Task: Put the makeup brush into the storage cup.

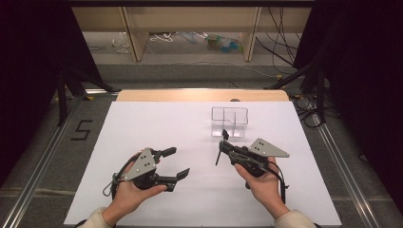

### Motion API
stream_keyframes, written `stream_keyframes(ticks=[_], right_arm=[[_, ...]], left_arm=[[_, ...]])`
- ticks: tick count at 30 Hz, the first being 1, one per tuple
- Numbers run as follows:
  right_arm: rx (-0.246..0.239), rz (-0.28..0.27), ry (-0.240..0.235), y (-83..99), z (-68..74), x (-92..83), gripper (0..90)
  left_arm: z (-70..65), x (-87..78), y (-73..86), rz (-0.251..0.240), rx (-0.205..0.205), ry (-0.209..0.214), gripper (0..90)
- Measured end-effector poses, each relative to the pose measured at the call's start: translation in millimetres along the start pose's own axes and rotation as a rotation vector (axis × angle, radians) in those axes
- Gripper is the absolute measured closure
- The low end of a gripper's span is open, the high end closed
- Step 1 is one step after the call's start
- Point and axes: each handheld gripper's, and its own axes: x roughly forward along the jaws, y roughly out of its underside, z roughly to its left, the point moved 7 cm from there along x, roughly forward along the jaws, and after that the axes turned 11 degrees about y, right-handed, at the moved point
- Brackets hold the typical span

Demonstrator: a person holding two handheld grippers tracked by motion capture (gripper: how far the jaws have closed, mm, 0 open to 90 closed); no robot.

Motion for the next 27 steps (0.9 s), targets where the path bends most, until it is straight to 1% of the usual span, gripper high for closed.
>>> stream_keyframes(ticks=[2, 4, 5, 6, 8, 9, 10, 11, 13, 16, 17, 18, 19, 21, 22, 23, 24, 25, 26, 27], right_arm=[[-0.010, 0.022, 0.001, 0.8, -0.6, -1.3, 85.6], [-0.012, 0.019, 0.006, 0.2, -1.6, -1.1, 85.6], [-0.005, 0.008, 0.005, -0.3, -1.5, -0.2, 85.6], [-0.009, 0.022, 0.005, 0.1, -2.1, -1.0, 85.6], [-0.007, 0.008, 0.009, -0.7, -3.0, 0.0, 85.6], [-0.008, 0.006, 0.013, -0.9, -3.6, -0.2, 85.6], [-0.008, 0.010, 0.008, -1.0, -3.6, -0.5, 85.6], [-0.011, 0.009, 0.011, -1.3, -4.4, -0.6, 85.7], [-0.005, 0.015, 0.009, -1.4, -4.2, -1.3, 85.6], [-0.011, 0.014, 0.017, -1.9, -5.2, -0.5, 85.6], [-0.012, 0.015, 0.018, -1.9, -5.5, -0.3, 85.6], [-0.013, 0.014, 0.018, -2.2, -5.7, -0.2, 85.6], [-0.014, 0.016, 0.018, -2.6, -5.9, -0.5, 85.6], [-0.018, 0.004, 0.025, -4.5, -7.9, 0.4, 85.6], [-0.012, 0.006, 0.022, -4.9, -7.9, 0.0, 85.6], [-0.010, 0.005, 0.023, -5.5, -8.5, 0.0, 85.6], [-0.016, -0.004, 0.031, -6.7, -10.2, 0.6, 85.6], [-0.011, 0.001, 0.028, -6.8, -10.1, 0.4, 85.6], [-0.010, 0.004, 0.030, -7.2, -10.6, 0.1, 85.6], [-0.018, -0.005, 0.043, -8.2, -12.4, 0.9, 85.6]], left_arm=[[-0.8, -5.4, 0.1, -0.011, -0.003, -0.003, 20.7], [-1.7, -10.8, 0.8, -0.019, -0.005, -0.005, 20.5], [-2.1, -13.1, 1.3, -0.025, -0.011, -0.009, 20.4], [-2.2, -15.7, 1.9, -0.025, -0.009, -0.011, 20.1], [-3.1, -20.1, 2.5, -0.031, -0.013, -0.014, 19.6], [-3.3, -22.5, 2.7, -0.029, -0.006, -0.014, 19.6], [-3.9, -25.0, 3.8, -0.027, -0.013, -0.020, 19.4], [-3.8, -27.0, 4.4, -0.026, -0.009, -0.023, 18.9], [-4.3, -30.7, 4.9, -0.037, -0.019, -0.024, 18.1], [-3.2, -36.6, 4.6, -0.045, -0.010, -0.029, 17.1], [-3.1, -38.3, 4.8, -0.051, -0.020, -0.031, 16.8], [-2.0, -40.4, 5.1, -0.050, -0.011, -0.035, 16.7], [-1.4, -42.4, 5.7, -0.052, -0.016, -0.043, 16.6], [0.7, -46.6, 6.8, -0.054, -0.014, -0.057, 16.5], [2.0, -48.7, 7.2, -0.056, -0.013, -0.067, 16.6], [2.8, -50.7, 7.9, -0.057, -0.019, -0.071, 16.6], [3.6, -51.9, 8.1, -0.058, -0.014, -0.074, 16.5], [3.8, -53.4, 8.7, -0.061, -0.025, -0.082, 16.5], [4.5, -54.6, 8.7, -0.061, -0.010, -0.079, 16.6], [4.3, -56.3, 9.5, -0.060, -0.023, -0.087, 16.6]])
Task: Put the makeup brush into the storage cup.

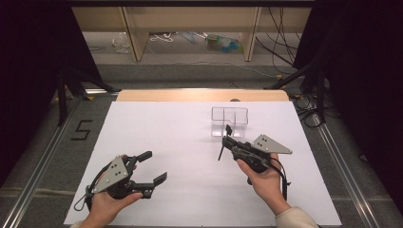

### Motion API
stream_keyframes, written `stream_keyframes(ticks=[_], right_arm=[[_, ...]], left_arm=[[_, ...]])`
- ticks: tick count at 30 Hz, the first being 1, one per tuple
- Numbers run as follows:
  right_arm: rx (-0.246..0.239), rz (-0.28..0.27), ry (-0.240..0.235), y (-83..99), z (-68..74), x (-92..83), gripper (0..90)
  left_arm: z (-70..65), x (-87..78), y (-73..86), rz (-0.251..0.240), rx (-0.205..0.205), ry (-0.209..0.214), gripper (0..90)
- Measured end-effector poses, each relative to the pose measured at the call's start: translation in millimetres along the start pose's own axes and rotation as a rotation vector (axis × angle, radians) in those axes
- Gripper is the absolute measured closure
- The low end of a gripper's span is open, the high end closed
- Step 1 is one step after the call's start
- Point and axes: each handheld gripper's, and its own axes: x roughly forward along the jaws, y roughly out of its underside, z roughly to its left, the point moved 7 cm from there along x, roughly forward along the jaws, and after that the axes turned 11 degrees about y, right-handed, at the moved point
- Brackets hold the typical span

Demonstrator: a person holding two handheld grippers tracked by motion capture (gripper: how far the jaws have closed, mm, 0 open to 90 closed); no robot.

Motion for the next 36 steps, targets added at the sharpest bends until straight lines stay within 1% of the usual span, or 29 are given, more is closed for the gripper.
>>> stream_keyframes(ticks=[1, 3, 4, 5, 6, 7, 8, 10, 12, 13, 16, 18, 19, 20, 22, 24, 25, 26, 28, 29, 30, 36], right_arm=[[0.006, 0.006, -0.006, -0.4, 0.3, -0.6, 85.6], [0.005, 0.001, -0.004, -1.7, -0.8, -0.2, 85.6], [-0.001, -0.008, 0.004, -2.4, -2.2, 0.7, 85.6], [-0.003, -0.011, 0.010, -2.8, -3.2, 1.2, 85.6], [0.001, -0.013, 0.004, -3.2, -2.9, 1.3, 85.6], [0.005, -0.002, 0.000, -3.0, -2.7, 1.1, 85.6], [0.007, -0.015, 0.002, -3.7, -2.7, 2.4, 85.6], [0.009, -0.016, 0.002, -4.2, -2.6, 3.1, 85.6], [-0.002, -0.001, 0.008, -4.0, -3.3, 2.9, 85.6], [-0.005, -0.010, 0.018, -4.7, -4.1, 3.7, 85.6], [-0.001, -0.022, 0.015, -6.3, -5.0, 4.5, 85.6], [-0.001, -0.017, 0.016, -6.8, -5.5, 4.4, 85.7], [-0.007, -0.012, 0.022, -6.7, -6.4, 4.8, 85.6], [-0.005, -0.014, 0.025, -6.8, -6.7, 5.2, 85.6], [-0.012, -0.016, 0.025, -7.1, -7.6, 5.6, 85.6], [-0.015, -0.020, 0.029, -8.0, -8.5, 6.5, 85.6], [-0.008, -0.026, 0.025, -8.7, -8.0, 6.9, 85.6], [-0.012, -0.014, 0.031, -8.6, -8.6, 6.6, 85.6], [-0.012, -0.029, 0.035, -10.3, -9.5, 7.6, 85.6], [-0.007, -0.023, 0.027, -10.3, -9.0, 7.9, 85.6], [-0.011, -0.011, 0.030, -9.9, -9.5, 7.8, 85.6], [-0.013, -0.024, 0.041, -12.2, -12.5, 9.8, 85.6]], left_arm=[[0.5, -1.0, 0.2, -0.002, 0.004, 0.001, 16.6], [0.7, -2.3, 0.9, -0.011, -0.007, -0.001, 16.6], [1.3, -3.8, 1.4, -0.001, -0.003, -0.004, 16.6], [1.2, -4.3, 1.9, -0.004, -0.015, -0.010, 16.5], [1.4, -4.8, 2.2, -0.001, -0.013, -0.010, 16.6], [1.3, -5.0, 2.4, -0.001, -0.014, -0.011, 16.6], [1.2, -5.1, 2.5, 0.000, -0.013, -0.012, 16.6], [1.1, -4.8, 2.9, 0.001, -0.013, -0.010, 16.6], [1.5, -4.2, 3.4, 0.004, -0.007, -0.006, 16.6], [1.7, -4.2, 3.7, 0.005, -0.008, -0.007, 16.5], [2.0, -4.1, 4.2, 0.004, -0.018, -0.011, 16.6], [2.3, -4.0, 4.8, 0.008, -0.017, -0.009, 16.6], [2.2, -2.7, 4.9, -0.002, -0.019, -0.002, 16.6], [2.1, -2.9, 5.7, 0.008, -0.024, -0.006, 16.7], [2.9, -2.7, 6.2, 0.013, -0.016, -0.003, 16.8], [3.1, -2.4, 6.4, 0.008, -0.026, -0.005, 16.9], [3.6, -2.4, 6.4, 0.007, -0.026, -0.006, 16.9], [3.8, -2.4, 6.6, 0.006, -0.028, -0.006, 16.9], [4.5, -2.0, 6.7, 0.003, -0.024, -0.003, 16.9], [4.8, -2.5, 7.2, 0.012, -0.024, -0.009, 16.9], [4.9, -2.5, 7.3, 0.013, -0.024, -0.008, 17.0], [5.0, -2.1, 7.9, 0.013, -0.031, -0.011, 17.0]])
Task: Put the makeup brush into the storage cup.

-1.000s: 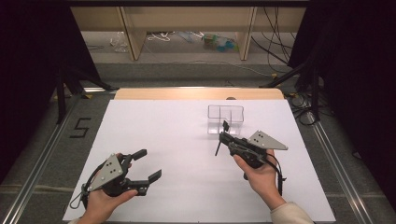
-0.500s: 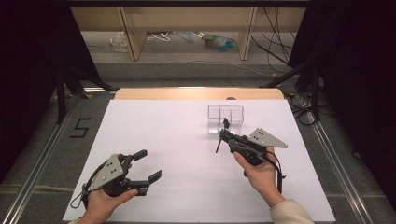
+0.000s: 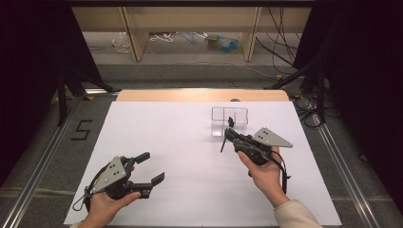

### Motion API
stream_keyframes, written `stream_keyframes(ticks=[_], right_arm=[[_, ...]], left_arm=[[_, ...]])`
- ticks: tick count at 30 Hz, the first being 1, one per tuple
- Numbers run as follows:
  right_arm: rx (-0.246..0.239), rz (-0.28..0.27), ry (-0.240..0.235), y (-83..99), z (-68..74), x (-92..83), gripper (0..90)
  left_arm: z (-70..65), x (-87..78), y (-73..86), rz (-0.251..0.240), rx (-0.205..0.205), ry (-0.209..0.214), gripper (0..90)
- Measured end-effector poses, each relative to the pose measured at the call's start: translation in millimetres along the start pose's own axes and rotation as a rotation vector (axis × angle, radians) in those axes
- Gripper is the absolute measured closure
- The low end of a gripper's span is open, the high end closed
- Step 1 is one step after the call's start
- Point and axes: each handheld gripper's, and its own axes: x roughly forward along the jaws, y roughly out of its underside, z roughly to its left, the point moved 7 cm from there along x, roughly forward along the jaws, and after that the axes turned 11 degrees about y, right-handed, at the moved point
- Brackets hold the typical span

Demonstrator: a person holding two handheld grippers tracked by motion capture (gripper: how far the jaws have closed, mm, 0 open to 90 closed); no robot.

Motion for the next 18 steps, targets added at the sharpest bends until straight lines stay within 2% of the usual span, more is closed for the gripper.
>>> stream_keyframes(ticks=[7, 8, 11, 12, 18], right_arm=[[-0.006, -0.009, 0.009, -2.0, -2.2, 2.2, 85.6], [-0.006, 0.006, 0.004, -1.5, -1.9, 1.6, 85.6], [-0.008, -0.017, 0.017, -3.6, -3.2, 3.9, 85.6], [-0.012, -0.002, 0.009, -3.1, -3.1, 3.1, 85.6], [-0.014, -0.007, 0.013, -3.9, -3.4, 5.1, 85.6]], left_arm=[[0.2, 0.2, 0.0, -0.002, -0.003, 0.001, 17.0], [0.2, 0.4, 0.1, -0.003, -0.004, 0.002, 17.0], [0.4, 0.5, 0.2, -0.003, -0.004, 0.001, 17.0], [0.4, 0.4, 0.1, -0.004, -0.005, 0.001, 17.0], [0.7, 0.3, 0.1, -0.004, -0.003, 0.000, 17.1]])
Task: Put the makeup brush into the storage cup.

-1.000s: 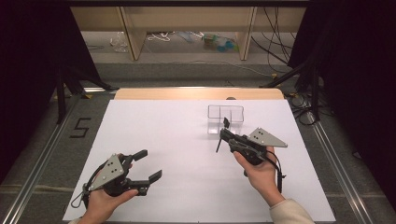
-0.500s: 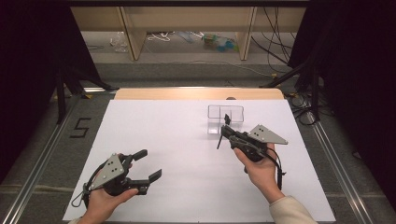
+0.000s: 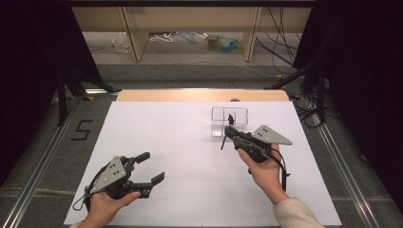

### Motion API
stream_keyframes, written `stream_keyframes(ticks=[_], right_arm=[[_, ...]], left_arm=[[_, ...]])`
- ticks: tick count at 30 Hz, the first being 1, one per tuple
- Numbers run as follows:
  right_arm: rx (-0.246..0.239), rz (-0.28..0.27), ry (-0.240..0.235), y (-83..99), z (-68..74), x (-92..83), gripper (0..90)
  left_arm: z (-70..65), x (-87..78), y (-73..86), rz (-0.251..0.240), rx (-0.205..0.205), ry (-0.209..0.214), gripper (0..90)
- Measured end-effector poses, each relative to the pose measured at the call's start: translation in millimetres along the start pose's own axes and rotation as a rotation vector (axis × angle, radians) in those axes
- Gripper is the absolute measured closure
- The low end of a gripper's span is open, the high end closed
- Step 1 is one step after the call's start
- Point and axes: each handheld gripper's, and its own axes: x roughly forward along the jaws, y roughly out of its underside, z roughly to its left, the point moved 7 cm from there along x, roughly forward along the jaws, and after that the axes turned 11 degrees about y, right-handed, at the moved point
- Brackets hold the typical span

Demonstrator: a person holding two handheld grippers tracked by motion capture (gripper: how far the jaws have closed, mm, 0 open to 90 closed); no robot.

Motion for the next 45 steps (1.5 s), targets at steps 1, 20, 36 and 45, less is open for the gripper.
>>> stream_keyframes(ticks=[1, 20, 36, 45], right_arm=[[0.003, -0.005, 0.000, -0.4, 0.4, 0.2, 85.6], [-0.006, 0.003, 0.007, -2.8, -1.8, 4.9, 85.6], [-0.007, 0.002, 0.017, -3.7, -3.5, 8.6, 85.6], [-0.015, -0.006, 0.032, -4.9, -5.3, 10.7, 85.6]], left_arm=[[-0.1, 0.1, 0.0, 0.000, 0.000, 0.001, 17.0], [0.4, -0.1, -0.1, 0.000, 0.004, 0.001, 17.1], [0.6, -0.1, -0.2, -0.002, 0.002, 0.000, 17.2], [0.6, -0.1, -0.2, -0.002, 0.002, 0.000, 17.2]])
